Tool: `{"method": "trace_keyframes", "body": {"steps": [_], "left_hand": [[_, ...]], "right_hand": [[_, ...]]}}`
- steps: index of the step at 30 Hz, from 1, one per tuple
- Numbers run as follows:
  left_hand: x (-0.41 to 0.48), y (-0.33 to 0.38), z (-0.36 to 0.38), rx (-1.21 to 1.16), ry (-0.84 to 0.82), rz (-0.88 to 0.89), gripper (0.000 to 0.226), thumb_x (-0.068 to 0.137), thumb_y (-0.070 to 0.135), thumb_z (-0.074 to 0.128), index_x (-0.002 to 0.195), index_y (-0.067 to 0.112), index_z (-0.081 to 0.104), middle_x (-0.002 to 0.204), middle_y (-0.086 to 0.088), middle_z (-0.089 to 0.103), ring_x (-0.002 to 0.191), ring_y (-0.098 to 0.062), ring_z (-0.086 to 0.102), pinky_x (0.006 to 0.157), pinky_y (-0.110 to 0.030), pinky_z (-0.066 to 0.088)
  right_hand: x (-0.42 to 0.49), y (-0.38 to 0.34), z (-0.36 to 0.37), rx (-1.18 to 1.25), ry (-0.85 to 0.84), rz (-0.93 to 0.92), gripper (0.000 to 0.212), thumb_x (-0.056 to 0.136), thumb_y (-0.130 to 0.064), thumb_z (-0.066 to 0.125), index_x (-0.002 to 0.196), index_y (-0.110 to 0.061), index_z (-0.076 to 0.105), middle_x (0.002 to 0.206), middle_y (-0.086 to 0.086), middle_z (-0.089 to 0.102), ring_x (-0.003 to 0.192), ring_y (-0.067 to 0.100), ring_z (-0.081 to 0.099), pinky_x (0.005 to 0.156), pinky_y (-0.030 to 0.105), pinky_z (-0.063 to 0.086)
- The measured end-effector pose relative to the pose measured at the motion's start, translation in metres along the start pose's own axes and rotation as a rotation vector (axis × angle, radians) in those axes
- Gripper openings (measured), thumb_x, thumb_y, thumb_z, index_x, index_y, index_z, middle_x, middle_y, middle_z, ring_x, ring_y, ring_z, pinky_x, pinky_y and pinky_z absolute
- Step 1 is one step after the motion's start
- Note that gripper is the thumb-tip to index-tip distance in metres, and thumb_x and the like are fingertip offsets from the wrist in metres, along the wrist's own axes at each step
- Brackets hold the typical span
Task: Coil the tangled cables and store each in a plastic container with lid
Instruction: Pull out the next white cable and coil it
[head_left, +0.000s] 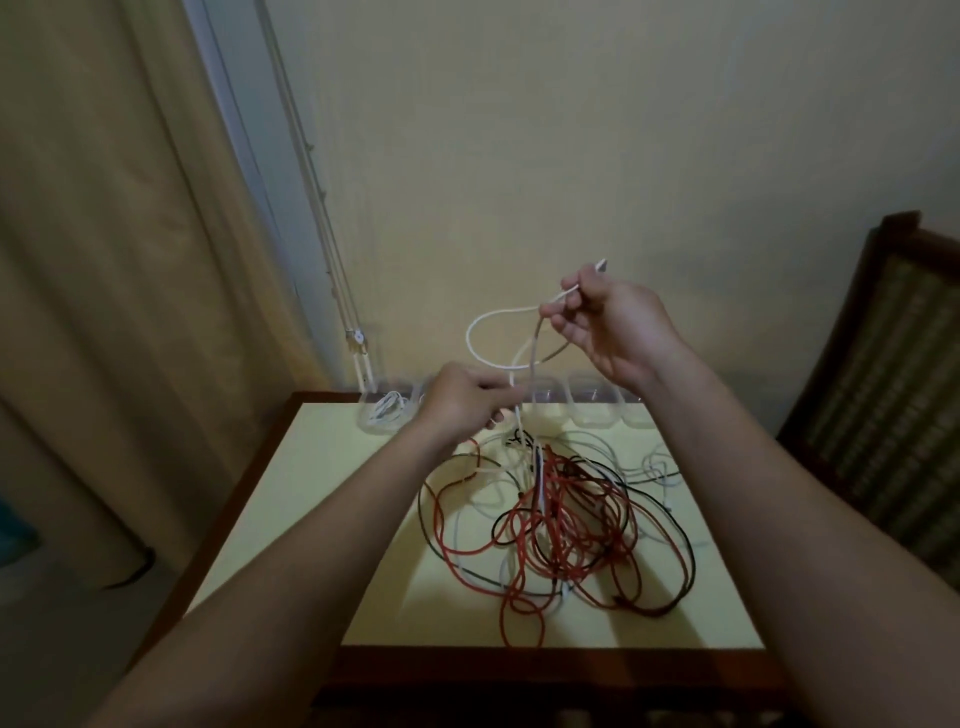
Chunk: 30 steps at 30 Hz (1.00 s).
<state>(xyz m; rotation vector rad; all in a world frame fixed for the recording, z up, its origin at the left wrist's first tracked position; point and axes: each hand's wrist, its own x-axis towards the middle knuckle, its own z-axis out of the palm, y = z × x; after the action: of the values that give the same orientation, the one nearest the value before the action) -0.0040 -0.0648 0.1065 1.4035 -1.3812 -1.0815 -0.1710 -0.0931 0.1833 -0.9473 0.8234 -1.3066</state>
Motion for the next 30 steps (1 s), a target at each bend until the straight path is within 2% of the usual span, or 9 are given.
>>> {"method": "trace_keyframes", "body": {"steps": [4, 9, 12, 18, 20, 22, 24, 26, 30], "left_hand": [[0.002, -0.014, 0.026, 0.015, -0.001, 0.032, 0.005, 0.081, 0.021, 0.083, 0.08, 0.017, 0.081, 0.063, 0.0, 0.061, 0.05, -0.012, 0.042, 0.057, -0.025, 0.037], [0.011, -0.018, 0.034, 0.067, 0.199, 0.093, 0.029, 0.078, 0.026, 0.083, 0.072, 0.001, 0.071, 0.057, 0.001, 0.048, 0.055, -0.015, 0.042, 0.058, -0.029, 0.035], [0.016, -0.021, 0.036, 0.133, 0.263, 0.125, 0.036, 0.078, 0.024, 0.082, 0.059, 0.002, 0.061, 0.053, 0.002, 0.043, 0.053, -0.014, 0.041, 0.055, -0.028, 0.033], [0.019, -0.023, 0.045, 0.185, 0.077, 0.15, 0.012, 0.082, 0.024, 0.08, 0.078, 0.012, 0.079, 0.061, 0.008, 0.065, 0.055, 0.001, 0.05, 0.059, -0.023, 0.039], [0.021, -0.021, 0.044, 0.186, 0.097, 0.13, 0.014, 0.085, 0.024, 0.079, 0.077, 0.012, 0.08, 0.056, 0.008, 0.065, 0.051, 0.001, 0.048, 0.057, -0.024, 0.039], [0.025, -0.012, 0.038, 0.133, 0.142, 0.103, 0.015, 0.085, 0.025, 0.079, 0.075, 0.014, 0.08, 0.06, -0.002, 0.068, 0.05, -0.006, 0.048, 0.057, -0.024, 0.04], [0.03, 0.005, 0.029, 0.094, 0.187, 0.091, 0.016, 0.085, 0.026, 0.079, 0.076, 0.013, 0.08, 0.059, -0.009, 0.067, 0.045, -0.009, 0.046, 0.052, -0.021, 0.039], [0.034, 0.03, 0.02, 0.105, 0.211, 0.093, 0.02, 0.086, 0.028, 0.078, 0.075, 0.012, 0.079, 0.051, -0.004, 0.059, 0.038, -0.008, 0.043, 0.046, -0.019, 0.034], [0.037, 0.089, 0.005, -0.152, 0.232, 0.168, 0.018, 0.085, 0.013, 0.077, 0.07, 0.004, 0.073, 0.064, -0.011, 0.063, 0.04, -0.01, 0.045, 0.047, -0.023, 0.04]], "right_hand": [[-0.005, 0.004, -0.002, 0.044, -0.01, 0.074, 0.03, 0.11, -0.016, 0.037, 0.087, -0.007, 0.055, 0.058, 0.0, 0.046, 0.065, 0.02, 0.073, 0.059, 0.023, 0.056], [-0.011, 0.008, -0.016, 0.092, -0.011, 0.21, 0.031, 0.109, -0.018, 0.038, 0.083, -0.01, 0.052, 0.051, 0.0, 0.042, 0.062, 0.02, 0.072, 0.052, 0.022, 0.055], [-0.015, 0.006, -0.022, 0.11, -0.046, 0.265, 0.032, 0.109, -0.016, 0.037, 0.08, -0.011, 0.05, 0.049, -0.001, 0.041, 0.063, 0.02, 0.072, 0.052, 0.022, 0.055], [-0.018, 0.005, -0.024, 0.058, -0.063, 0.278, 0.031, 0.109, -0.019, 0.038, 0.084, -0.01, 0.052, 0.052, 0.001, 0.045, 0.061, 0.021, 0.072, 0.052, 0.024, 0.056], [-0.017, 0.011, -0.029, -0.119, 0.031, 0.229, 0.035, 0.11, -0.027, 0.039, 0.092, -0.004, 0.058, 0.061, 0.006, 0.054, 0.056, 0.024, 0.071, 0.048, 0.028, 0.057], [-0.016, 0.024, -0.04, -0.363, 0.116, 0.169, 0.038, 0.108, -0.025, 0.036, 0.104, 0.004, 0.06, 0.068, 0.011, 0.061, 0.053, 0.027, 0.066, 0.047, 0.03, 0.055], [-0.018, 0.041, -0.049, -0.525, 0.113, 0.156, 0.035, 0.101, -0.016, 0.036, 0.107, 0.007, 0.062, 0.074, 0.014, 0.063, 0.053, 0.028, 0.062, 0.048, 0.029, 0.051], [-0.021, 0.063, -0.051, -0.637, 0.049, 0.165, 0.033, 0.099, -0.017, 0.037, 0.107, 0.0, 0.063, 0.085, 0.015, 0.064, 0.057, 0.027, 0.061, 0.049, 0.031, 0.049], [-0.017, 0.103, -0.042, -1.064, -0.087, 0.007, 0.034, 0.1, -0.031, 0.045, 0.126, -0.017, 0.061, 0.104, 0.009, 0.069, 0.09, 0.027, 0.066, 0.082, 0.038, 0.052]]}}
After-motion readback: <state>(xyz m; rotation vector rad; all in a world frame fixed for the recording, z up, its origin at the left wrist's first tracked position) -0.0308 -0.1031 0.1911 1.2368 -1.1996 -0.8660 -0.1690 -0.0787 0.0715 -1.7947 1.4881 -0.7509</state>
